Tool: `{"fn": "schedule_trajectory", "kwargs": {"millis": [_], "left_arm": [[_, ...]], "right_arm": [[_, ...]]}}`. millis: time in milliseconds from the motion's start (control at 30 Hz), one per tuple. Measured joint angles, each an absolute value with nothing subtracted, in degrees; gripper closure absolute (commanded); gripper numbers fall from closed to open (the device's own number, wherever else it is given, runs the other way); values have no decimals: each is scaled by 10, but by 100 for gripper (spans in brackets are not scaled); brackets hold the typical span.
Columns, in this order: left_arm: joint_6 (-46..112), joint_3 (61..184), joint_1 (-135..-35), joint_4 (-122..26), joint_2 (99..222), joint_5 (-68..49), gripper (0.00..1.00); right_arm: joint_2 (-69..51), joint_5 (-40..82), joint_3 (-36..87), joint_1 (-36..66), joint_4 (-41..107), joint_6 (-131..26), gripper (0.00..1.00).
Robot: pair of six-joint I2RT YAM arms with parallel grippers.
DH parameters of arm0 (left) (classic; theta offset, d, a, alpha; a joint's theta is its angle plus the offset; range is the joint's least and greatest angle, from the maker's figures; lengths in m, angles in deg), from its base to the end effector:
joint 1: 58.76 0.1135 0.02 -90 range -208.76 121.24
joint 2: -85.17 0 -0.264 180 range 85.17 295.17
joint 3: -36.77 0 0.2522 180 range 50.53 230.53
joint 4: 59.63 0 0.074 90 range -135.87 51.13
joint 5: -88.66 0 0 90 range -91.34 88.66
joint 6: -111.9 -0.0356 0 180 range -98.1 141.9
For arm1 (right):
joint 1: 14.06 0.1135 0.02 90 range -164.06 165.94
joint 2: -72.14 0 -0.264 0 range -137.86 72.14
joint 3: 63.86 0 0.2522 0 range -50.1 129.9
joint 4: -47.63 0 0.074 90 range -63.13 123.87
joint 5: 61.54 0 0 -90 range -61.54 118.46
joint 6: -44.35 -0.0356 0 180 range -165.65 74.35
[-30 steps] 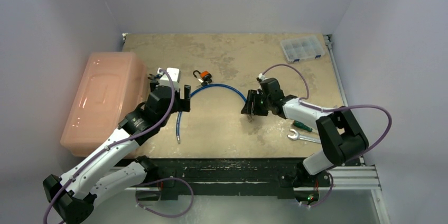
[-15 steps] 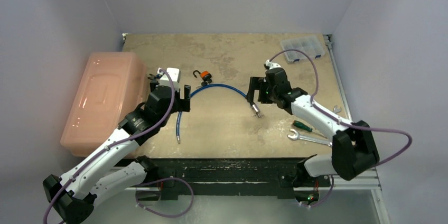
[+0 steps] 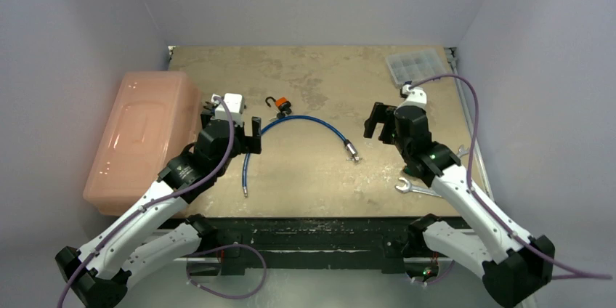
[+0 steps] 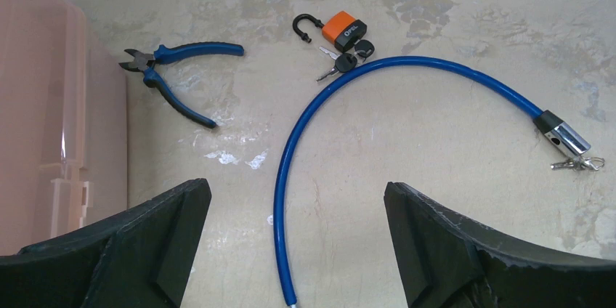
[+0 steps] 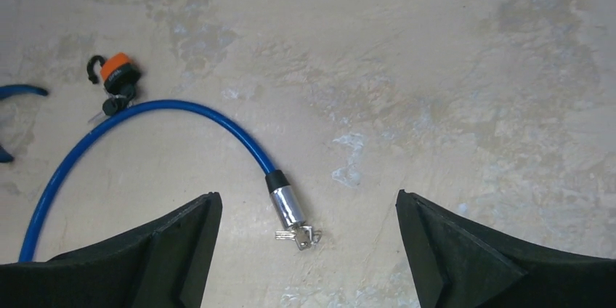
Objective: Unlock with the key
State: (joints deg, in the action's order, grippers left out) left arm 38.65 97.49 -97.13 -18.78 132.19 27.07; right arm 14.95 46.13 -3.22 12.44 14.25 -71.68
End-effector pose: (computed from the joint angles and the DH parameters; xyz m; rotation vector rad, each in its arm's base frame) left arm 0.1507 -0.0977 0.3183 0.0699 1.9844 -0.1144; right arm 0.2037 0.0895 0.2967 0.1772 2.0674 0.2407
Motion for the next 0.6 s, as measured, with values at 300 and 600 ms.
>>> {"fn": "schedule_trajectory", "kwargs": {"millis": [300,600], "left_arm": [[387,967,-971,-196,1285,280,1],[386,956,-971,-210,1219,319,1]], "right_arm": [[351,481,-83,124,170,-726,1],[460,443,-84,124,257,-716,1]]}}
